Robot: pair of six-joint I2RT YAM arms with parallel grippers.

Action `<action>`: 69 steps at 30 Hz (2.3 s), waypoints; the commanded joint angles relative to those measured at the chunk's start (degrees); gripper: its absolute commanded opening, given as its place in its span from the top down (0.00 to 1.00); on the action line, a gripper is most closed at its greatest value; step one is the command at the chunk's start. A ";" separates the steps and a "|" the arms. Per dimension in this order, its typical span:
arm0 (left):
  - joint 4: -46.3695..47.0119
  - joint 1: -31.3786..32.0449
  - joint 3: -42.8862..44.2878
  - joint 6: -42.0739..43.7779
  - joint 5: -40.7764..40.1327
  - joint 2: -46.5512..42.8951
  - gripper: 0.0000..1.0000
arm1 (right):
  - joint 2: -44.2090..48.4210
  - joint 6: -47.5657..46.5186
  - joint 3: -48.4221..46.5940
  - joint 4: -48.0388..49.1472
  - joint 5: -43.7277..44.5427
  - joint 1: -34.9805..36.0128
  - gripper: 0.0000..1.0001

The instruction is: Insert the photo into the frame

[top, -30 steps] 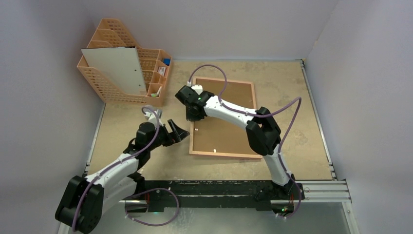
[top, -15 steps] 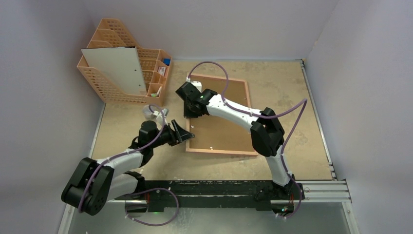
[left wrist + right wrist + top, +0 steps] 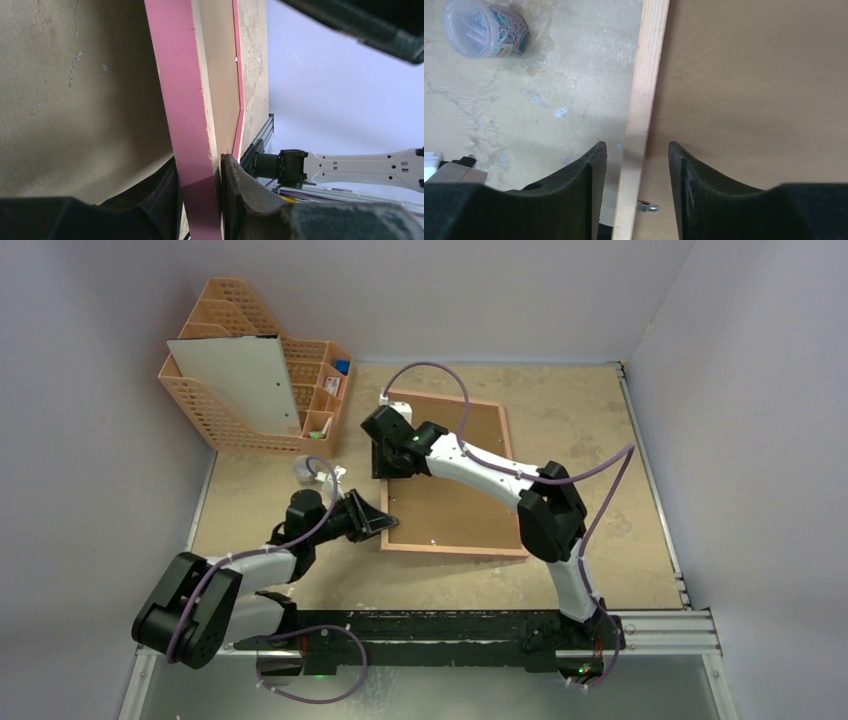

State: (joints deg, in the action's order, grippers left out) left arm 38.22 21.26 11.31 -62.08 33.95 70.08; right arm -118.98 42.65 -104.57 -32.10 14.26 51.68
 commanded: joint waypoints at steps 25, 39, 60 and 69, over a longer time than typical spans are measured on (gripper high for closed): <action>-70.32 -0.43 56.61 36.78 -13.31 3.93 1.00 | 23.09 -4.55 10.14 11.13 -9.76 -18.09 0.29; -83.15 -0.34 81.42 45.37 -19.88 12.77 1.00 | 21.06 -7.18 1.69 14.06 -20.45 -21.97 0.07; -86.88 1.49 91.42 59.86 -16.39 14.38 1.00 | 16.67 2.54 -3.30 14.53 -21.19 -22.92 0.09; -87.87 1.99 96.28 60.62 -12.66 16.31 1.00 | 13.98 3.39 -7.15 12.72 -22.33 -23.63 0.11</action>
State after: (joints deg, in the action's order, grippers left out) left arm -53.52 23.00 103.20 -3.33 17.74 87.18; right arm -104.79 45.06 -108.42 -17.91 -7.11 28.60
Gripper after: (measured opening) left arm 0.290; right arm 0.898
